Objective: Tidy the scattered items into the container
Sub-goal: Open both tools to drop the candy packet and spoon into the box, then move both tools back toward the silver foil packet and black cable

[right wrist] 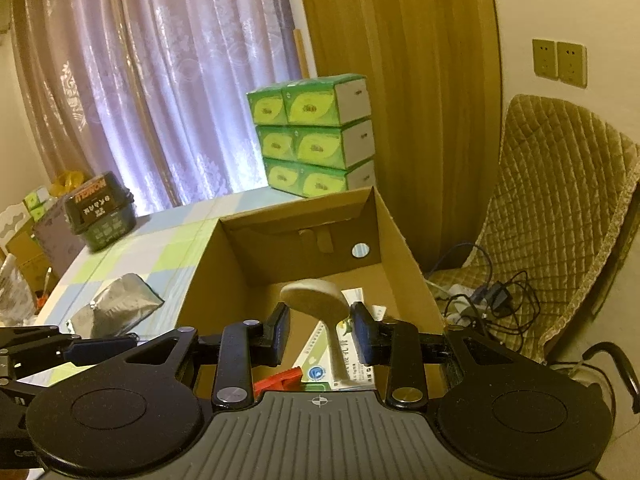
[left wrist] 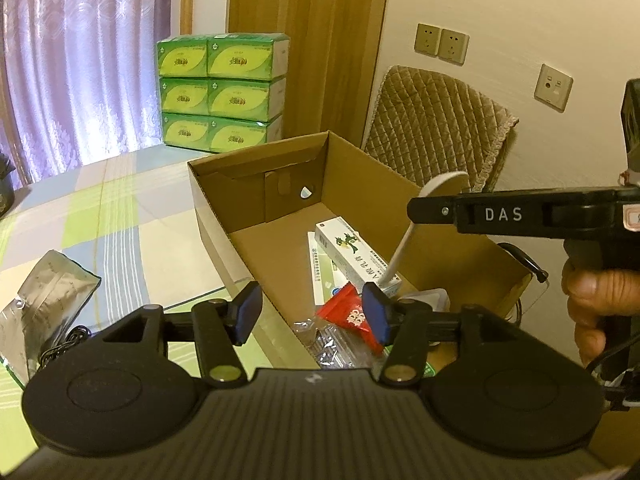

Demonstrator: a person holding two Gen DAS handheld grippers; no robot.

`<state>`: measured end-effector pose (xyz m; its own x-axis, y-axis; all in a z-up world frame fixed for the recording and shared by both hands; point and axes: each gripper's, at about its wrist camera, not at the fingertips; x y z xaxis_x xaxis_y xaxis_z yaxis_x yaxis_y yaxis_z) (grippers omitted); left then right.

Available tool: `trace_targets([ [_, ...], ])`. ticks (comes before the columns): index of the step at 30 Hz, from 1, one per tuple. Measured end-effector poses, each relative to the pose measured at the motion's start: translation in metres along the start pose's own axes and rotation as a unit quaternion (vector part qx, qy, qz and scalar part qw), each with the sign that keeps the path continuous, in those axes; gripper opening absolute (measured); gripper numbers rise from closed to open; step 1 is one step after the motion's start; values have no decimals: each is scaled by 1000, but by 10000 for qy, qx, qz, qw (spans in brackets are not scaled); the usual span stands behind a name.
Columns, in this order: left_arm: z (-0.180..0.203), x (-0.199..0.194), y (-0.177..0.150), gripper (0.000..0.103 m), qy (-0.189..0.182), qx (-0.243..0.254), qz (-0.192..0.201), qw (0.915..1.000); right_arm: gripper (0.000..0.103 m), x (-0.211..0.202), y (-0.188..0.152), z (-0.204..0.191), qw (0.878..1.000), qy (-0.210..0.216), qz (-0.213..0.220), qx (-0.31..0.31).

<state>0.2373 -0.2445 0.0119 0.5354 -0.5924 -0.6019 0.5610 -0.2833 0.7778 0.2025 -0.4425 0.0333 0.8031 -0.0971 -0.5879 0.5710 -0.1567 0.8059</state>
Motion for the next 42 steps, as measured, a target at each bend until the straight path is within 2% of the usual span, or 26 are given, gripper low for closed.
trace_targets([
  [1,0,0,0,50,0,-9,-2,10000,89,-1,-1,0,10000,-23,50,13],
  [2,-1,0,-1,50,2,-16,-6,10000,91,-3,-1,0,9999,-1,112,2],
  [9,-4,0,-5,51,-6,-75,-26,10000,91,-3,-2,-2,9999,78,88,-48],
  [22,-2,-7,-8,53,-14,-99,21,9999,91,-23,11,14,9994,-61,277,221],
  [29,-3,-22,-11,58,57,-109,68,9999,91,-36,13,3,9993,20,339,166],
  [35,-10,-39,-18,65,246,-144,58,9996,91,-47,11,-17,9992,164,366,80],
  [42,-25,-67,-31,87,478,-269,137,9984,91,-55,10,-44,9987,316,383,-75],
])
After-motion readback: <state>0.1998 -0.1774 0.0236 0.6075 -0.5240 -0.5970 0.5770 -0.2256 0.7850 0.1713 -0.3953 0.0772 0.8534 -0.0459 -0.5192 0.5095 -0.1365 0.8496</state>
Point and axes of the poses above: each gripper's, at about its wrist camera, not at the fingertips, and x roughly the way its jaws point, z to its right, y to its top, and after that the axes turned 12 degrees about -y, right-handed
